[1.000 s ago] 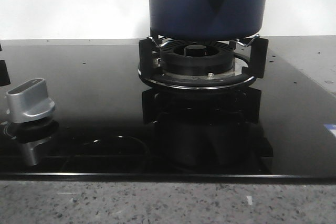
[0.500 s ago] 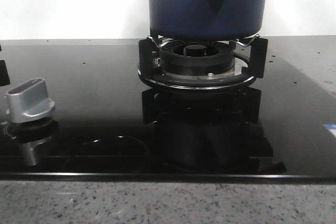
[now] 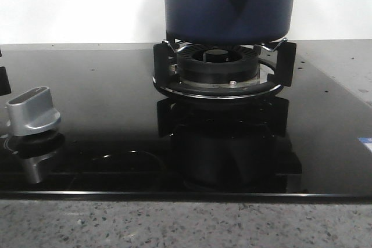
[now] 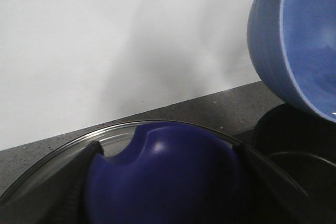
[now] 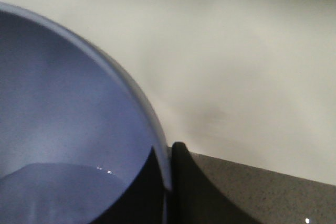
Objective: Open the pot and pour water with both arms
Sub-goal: 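Tilt the light blue bowl with the right gripper, pouring water into the saucepan, then carry the bowl beside the stove, set it down, open the right gripper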
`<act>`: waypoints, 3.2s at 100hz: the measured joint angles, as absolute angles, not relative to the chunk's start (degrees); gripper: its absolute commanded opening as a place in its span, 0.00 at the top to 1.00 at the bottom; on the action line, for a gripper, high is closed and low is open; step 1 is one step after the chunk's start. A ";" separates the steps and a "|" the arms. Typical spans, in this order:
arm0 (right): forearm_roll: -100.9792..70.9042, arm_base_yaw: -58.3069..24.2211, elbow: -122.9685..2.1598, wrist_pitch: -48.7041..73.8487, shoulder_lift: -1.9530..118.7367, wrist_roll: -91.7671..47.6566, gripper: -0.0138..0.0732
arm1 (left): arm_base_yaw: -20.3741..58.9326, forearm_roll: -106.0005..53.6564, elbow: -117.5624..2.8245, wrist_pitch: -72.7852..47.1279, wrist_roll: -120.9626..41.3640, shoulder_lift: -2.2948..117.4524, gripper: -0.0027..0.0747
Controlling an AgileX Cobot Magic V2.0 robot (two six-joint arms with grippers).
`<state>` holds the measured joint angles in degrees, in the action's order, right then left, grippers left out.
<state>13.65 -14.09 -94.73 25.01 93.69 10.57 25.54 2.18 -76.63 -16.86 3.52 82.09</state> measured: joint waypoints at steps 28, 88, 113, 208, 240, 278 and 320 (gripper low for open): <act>26.04 -17.97 -94.73 21.35 93.69 10.57 0.91 | 25.54 2.18 -76.63 -16.86 3.52 82.09 0.52; 45.89 -19.53 -94.73 17.41 94.55 10.46 0.91 | 25.54 2.18 -76.63 -16.86 3.52 82.09 0.52; 60.06 -19.53 -94.73 9.33 94.55 10.46 0.89 | 25.54 2.18 -76.63 -16.86 3.52 82.09 0.52; 76.53 -19.53 -105.10 7.60 94.45 10.59 0.89 | 25.54 2.18 -76.63 -16.86 3.52 82.09 0.52; 66.51 -19.53 -105.10 19.55 95.40 15.26 0.90 | 25.54 2.18 -76.63 -16.86 3.52 82.09 0.52; 28.46 -19.96 -105.10 46.51 95.89 15.55 0.90 | 25.54 2.18 -76.63 -16.39 3.52 82.09 0.52; 7.13 -3.23 -109.14 64.25 91.61 15.64 0.90 | 25.54 1.73 -76.63 -15.57 3.42 82.09 0.52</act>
<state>7.13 -3.23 -109.14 64.25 91.61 15.64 25.54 1.73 -76.63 -15.57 3.42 82.09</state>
